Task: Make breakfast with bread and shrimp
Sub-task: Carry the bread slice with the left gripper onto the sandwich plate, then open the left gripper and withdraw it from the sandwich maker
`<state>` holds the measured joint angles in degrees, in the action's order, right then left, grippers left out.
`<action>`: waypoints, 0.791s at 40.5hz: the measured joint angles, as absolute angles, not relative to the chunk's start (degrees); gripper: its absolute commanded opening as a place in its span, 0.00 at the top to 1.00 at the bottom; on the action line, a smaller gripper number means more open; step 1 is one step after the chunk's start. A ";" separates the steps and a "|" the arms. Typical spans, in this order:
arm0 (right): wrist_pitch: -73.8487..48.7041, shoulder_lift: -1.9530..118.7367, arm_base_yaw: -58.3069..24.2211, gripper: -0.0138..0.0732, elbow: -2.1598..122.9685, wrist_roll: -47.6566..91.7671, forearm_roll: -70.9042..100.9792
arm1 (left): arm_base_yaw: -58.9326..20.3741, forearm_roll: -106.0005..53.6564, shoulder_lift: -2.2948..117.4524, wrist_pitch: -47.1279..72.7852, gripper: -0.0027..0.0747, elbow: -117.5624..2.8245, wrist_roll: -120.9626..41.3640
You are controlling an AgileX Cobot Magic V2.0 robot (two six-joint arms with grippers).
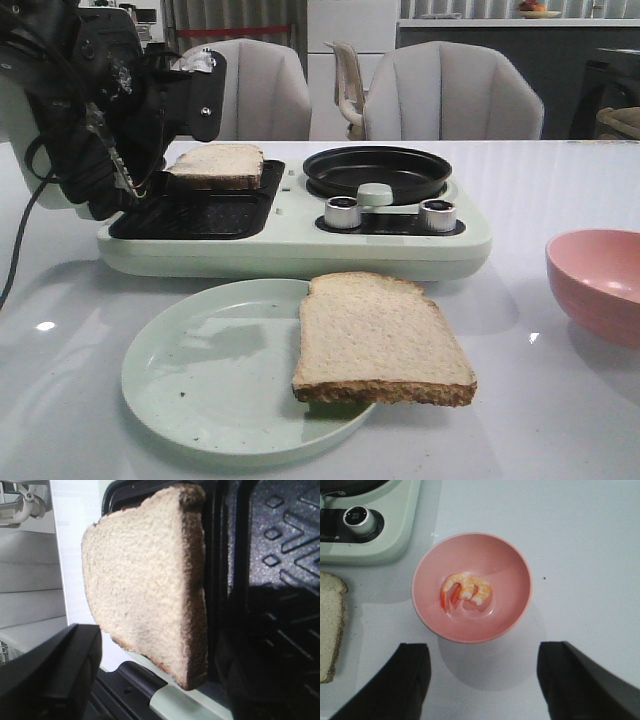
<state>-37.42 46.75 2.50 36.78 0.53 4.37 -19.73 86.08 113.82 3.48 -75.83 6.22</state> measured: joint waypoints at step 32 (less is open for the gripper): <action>-37.42 46.75 2.50 0.20 36.78 0.53 4.37 | -37.22 49.46 88.61 39.47 0.28 -74.86 6.22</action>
